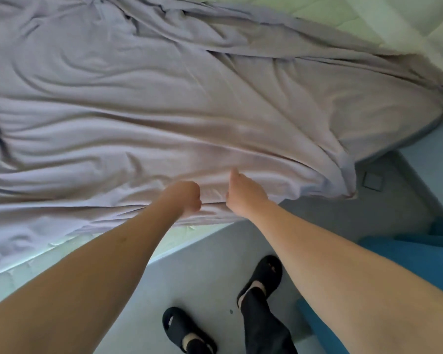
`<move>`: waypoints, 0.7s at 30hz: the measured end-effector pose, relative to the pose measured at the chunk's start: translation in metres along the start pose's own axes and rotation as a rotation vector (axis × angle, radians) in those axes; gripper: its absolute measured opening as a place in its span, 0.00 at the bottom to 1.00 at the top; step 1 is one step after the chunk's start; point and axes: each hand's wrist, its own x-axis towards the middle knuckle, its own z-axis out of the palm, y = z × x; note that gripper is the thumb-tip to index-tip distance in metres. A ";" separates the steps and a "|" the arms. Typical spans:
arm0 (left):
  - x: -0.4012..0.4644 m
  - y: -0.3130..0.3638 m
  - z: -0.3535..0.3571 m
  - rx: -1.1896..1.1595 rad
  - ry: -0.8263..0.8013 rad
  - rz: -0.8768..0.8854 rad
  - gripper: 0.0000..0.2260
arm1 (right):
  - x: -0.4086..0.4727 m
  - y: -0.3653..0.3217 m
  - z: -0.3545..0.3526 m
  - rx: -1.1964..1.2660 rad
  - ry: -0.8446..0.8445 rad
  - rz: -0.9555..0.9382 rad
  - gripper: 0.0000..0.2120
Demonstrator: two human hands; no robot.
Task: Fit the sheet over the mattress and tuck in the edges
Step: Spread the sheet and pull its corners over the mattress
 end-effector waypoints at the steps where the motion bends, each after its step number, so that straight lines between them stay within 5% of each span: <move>1: -0.010 -0.015 0.011 0.025 -0.022 -0.010 0.09 | -0.004 -0.010 0.010 0.009 -0.004 -0.001 0.17; 4: -0.036 -0.054 0.042 0.000 -0.057 -0.055 0.08 | -0.012 -0.034 0.038 -0.074 -0.148 -0.059 0.09; 9: -0.059 -0.112 0.083 -0.167 -0.040 -0.127 0.15 | -0.015 -0.074 0.092 -0.294 -0.397 -0.218 0.14; 14: -0.077 -0.148 0.113 -0.245 -0.032 -0.099 0.24 | -0.008 -0.100 0.127 -0.519 -0.351 -0.259 0.19; 17: -0.084 -0.164 0.122 -0.248 0.033 -0.068 0.28 | -0.009 -0.116 0.127 -0.387 -0.175 -0.197 0.05; 21: -0.091 -0.172 0.126 -0.097 0.189 0.009 0.40 | -0.013 -0.130 0.116 -0.078 -0.154 -0.106 0.08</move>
